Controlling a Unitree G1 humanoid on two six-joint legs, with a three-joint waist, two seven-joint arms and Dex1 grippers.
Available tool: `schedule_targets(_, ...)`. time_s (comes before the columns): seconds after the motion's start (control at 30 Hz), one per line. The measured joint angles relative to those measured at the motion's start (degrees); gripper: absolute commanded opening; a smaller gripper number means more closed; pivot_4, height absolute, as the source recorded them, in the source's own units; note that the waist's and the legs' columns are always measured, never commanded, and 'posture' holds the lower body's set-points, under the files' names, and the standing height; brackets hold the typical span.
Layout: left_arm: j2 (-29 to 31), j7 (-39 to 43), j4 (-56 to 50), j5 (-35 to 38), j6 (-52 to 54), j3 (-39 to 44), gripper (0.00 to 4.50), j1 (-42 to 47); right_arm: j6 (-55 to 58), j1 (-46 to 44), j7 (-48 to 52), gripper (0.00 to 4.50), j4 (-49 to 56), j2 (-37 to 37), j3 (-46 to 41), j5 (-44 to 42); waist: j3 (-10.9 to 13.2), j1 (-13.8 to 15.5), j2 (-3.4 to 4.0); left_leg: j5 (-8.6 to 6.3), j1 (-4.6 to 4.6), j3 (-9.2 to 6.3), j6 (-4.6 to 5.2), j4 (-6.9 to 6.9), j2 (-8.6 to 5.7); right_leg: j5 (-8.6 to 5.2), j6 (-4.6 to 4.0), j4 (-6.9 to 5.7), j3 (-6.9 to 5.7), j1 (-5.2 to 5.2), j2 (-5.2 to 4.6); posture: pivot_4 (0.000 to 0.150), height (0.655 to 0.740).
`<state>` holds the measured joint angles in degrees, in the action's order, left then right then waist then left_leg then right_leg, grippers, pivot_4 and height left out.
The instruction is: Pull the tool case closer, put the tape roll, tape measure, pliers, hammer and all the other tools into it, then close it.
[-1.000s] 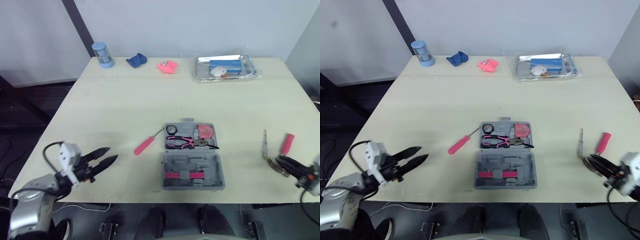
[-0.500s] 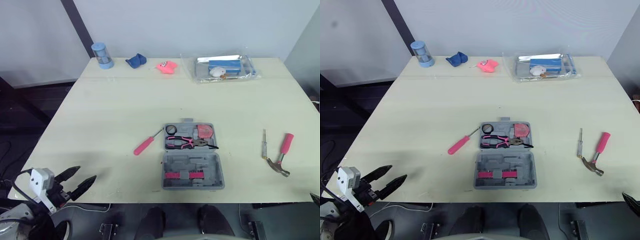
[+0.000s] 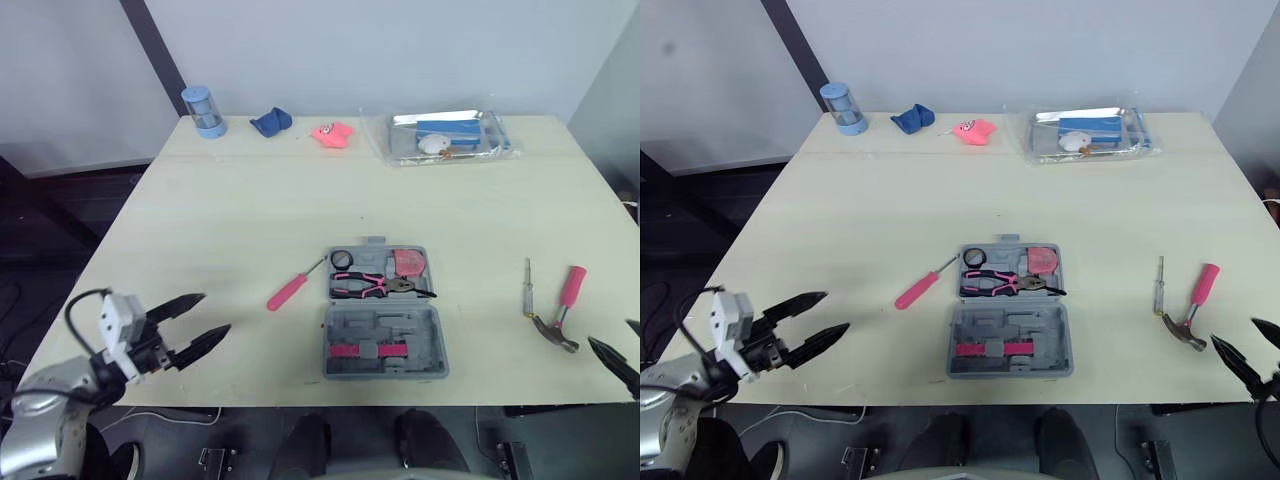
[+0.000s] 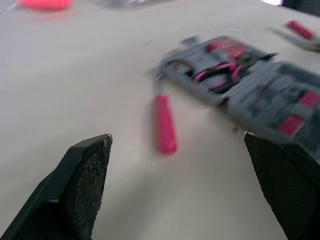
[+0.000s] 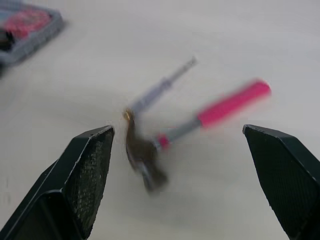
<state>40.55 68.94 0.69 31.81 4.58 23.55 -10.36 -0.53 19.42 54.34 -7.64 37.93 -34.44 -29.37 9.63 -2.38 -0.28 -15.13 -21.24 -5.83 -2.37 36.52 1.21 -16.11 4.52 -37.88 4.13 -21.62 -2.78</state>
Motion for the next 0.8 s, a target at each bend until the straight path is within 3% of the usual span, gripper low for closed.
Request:
schedule_targets(0.37, 3.94, 4.80, -10.20, 3.54, 6.79, -7.08, 4.50, 9.64, 19.52, -9.61, -20.83, 4.33, 13.37, -5.19, 11.62, 4.77, 0.07, -0.17, -0.04, 0.00, -0.02, -0.02, 0.00, -0.02, 0.00, 0.00, -0.01, -0.03, -0.01, -0.05, 0.01, 0.150, 0.7400)
schedule_targets(0.67, 6.46, 7.53, -16.31, 6.67, 11.89, -11.76, 4.50, 17.02, 34.34, -23.41, -33.36, 4.33, 11.20, -8.47, 16.73, 7.29, 0.11, 0.06, -0.04, 0.01, -0.09, -0.07, 0.00, -0.02, -0.01, 0.01, -0.01, -0.02, -0.05, -0.09, 0.01, 0.150, 0.7400)
schedule_targets(0.8, 6.49, 7.59, -17.24, 7.37, 13.17, -12.67, 4.50, 18.71, 36.19, -25.03, -35.38, 4.33, 8.37, -8.74, 17.43, 8.97, 0.11, -0.04, -0.04, 0.00, -0.20, -0.08, 0.00, -0.02, -0.01, 0.01, -0.01, -0.01, -0.07, -0.20, 0.01, 0.150, 0.7400)
